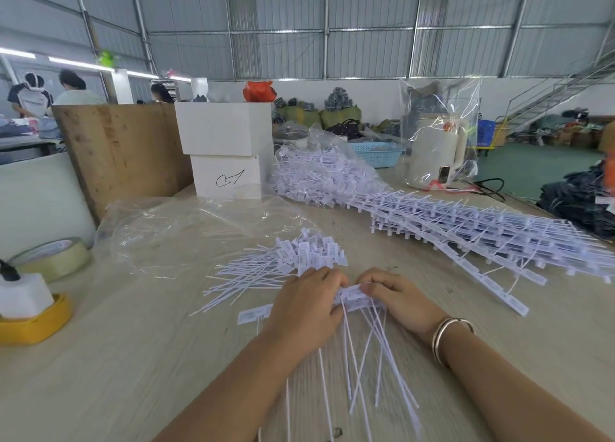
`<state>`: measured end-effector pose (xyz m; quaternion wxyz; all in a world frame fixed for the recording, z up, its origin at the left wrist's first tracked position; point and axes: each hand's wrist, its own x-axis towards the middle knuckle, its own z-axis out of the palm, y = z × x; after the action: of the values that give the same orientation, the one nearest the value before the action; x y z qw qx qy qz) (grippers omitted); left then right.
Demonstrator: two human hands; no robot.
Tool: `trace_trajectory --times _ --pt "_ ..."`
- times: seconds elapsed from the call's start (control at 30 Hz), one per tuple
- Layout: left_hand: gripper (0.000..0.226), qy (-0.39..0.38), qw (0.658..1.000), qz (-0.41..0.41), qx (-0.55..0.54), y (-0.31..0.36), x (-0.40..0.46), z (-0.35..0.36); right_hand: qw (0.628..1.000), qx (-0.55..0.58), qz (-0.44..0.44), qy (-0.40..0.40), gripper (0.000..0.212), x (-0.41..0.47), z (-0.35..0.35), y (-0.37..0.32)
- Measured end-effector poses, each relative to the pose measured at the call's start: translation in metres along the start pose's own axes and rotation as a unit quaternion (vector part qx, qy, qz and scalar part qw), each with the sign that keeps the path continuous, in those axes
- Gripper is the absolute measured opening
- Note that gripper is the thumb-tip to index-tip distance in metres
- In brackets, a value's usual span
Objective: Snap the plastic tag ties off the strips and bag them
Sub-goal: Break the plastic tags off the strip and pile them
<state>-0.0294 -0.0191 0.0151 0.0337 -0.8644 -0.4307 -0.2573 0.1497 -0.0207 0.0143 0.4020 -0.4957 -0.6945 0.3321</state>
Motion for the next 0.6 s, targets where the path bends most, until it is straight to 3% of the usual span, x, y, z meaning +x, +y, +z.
trace_trajectory --times 0.2,0.4,0.6 --pt "0.018 0.023 1.0 0.002 -0.01 0.003 0.002 -0.002 0.999 -0.01 -0.007 -0.031 0.018 -0.001 0.002 0.002" --pt "0.02 0.01 0.997 -0.052 -0.048 0.001 0.001 0.0 0.999 -0.001 -0.025 -0.029 0.01 0.0 -0.002 0.006" --pt "0.023 -0.013 0.978 -0.109 -0.176 -0.008 0.004 0.004 0.999 0.012 -0.024 -0.023 0.009 0.0 -0.001 0.008"
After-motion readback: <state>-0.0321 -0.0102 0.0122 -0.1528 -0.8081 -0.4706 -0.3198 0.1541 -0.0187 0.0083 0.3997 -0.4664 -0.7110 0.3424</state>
